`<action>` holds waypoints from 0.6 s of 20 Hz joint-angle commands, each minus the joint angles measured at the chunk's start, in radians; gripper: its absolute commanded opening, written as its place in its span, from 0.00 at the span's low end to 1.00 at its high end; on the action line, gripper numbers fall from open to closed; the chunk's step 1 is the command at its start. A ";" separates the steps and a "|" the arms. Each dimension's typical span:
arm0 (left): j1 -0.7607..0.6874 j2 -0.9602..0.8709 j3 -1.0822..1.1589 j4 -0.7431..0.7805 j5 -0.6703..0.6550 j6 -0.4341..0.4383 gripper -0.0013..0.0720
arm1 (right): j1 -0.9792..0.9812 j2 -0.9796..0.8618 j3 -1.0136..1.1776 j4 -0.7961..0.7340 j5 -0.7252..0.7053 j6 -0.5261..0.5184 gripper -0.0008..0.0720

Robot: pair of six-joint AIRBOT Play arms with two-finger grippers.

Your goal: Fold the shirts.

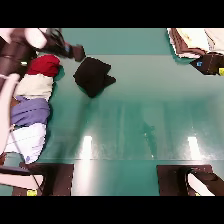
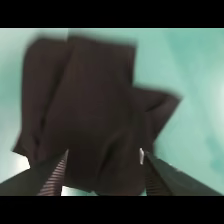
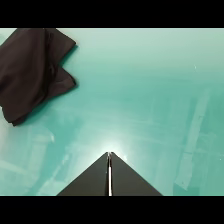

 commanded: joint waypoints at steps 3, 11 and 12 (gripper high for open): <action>0.002 -0.243 -0.011 0.004 0.023 -0.021 0.77 | 0.000 0.000 0.001 0.000 -0.002 0.000 0.03; 0.002 -0.244 0.212 0.019 -0.111 -0.013 0.05 | 0.000 0.009 0.001 0.001 -0.050 0.000 0.03; 0.002 -0.229 0.287 0.023 -0.150 -0.013 0.05 | 0.000 0.018 0.001 0.002 -0.071 0.000 0.03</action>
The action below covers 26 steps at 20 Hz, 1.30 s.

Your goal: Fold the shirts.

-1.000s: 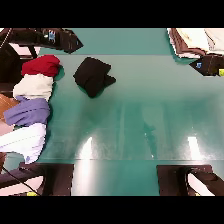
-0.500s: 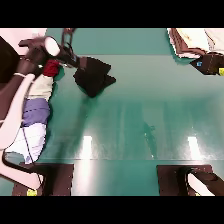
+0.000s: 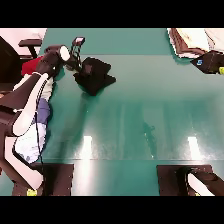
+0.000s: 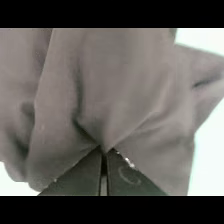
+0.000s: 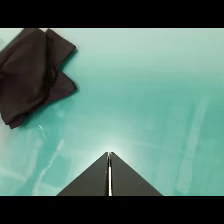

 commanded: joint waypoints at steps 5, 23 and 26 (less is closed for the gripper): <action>-0.015 0.321 0.243 0.005 -0.087 0.010 0.05 | -0.001 0.113 0.002 -0.003 -0.177 0.000 0.03; -0.338 0.469 -0.188 0.068 0.019 0.037 0.84 | -0.001 -0.070 0.320 -0.008 0.065 0.000 0.03; -0.104 0.438 -0.209 0.042 -0.056 -0.067 0.84 | -0.001 -0.093 0.325 -0.007 0.114 0.000 0.03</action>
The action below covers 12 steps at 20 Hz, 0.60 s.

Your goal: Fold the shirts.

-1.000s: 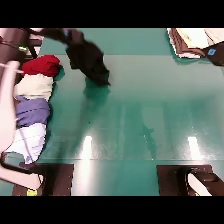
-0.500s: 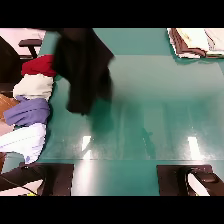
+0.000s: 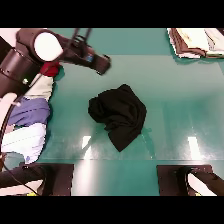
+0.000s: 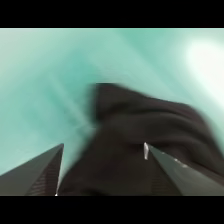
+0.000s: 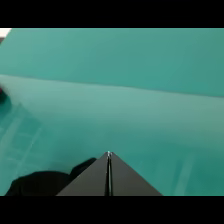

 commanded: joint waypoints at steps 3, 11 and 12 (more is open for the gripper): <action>0.332 -0.078 -0.153 -0.178 -0.072 -0.063 0.84 | 0.000 -0.048 0.024 0.002 0.109 0.000 0.03; 0.375 -0.207 -0.449 -0.431 0.032 0.043 0.84 | 0.000 -0.051 0.024 0.010 0.143 0.000 0.03; 0.375 -0.224 -0.449 -0.442 0.027 0.043 0.84 | 0.000 -0.051 0.024 0.010 0.143 0.000 0.03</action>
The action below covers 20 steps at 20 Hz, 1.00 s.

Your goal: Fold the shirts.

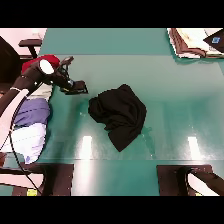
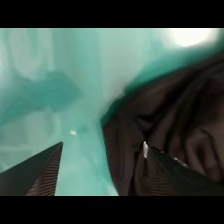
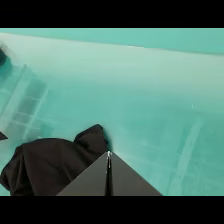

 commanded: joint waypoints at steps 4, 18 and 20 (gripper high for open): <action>0.008 -0.082 -0.047 -0.153 -0.001 0.078 0.84 | 0.000 -0.001 0.001 0.002 0.017 0.001 0.03; -0.005 0.004 0.167 -0.030 -0.013 0.097 0.05 | 0.000 0.124 -0.478 -0.010 0.056 0.014 0.03; -0.005 0.032 0.203 0.028 -0.022 0.097 0.05 | 0.000 0.153 -0.714 0.008 -0.016 0.066 0.04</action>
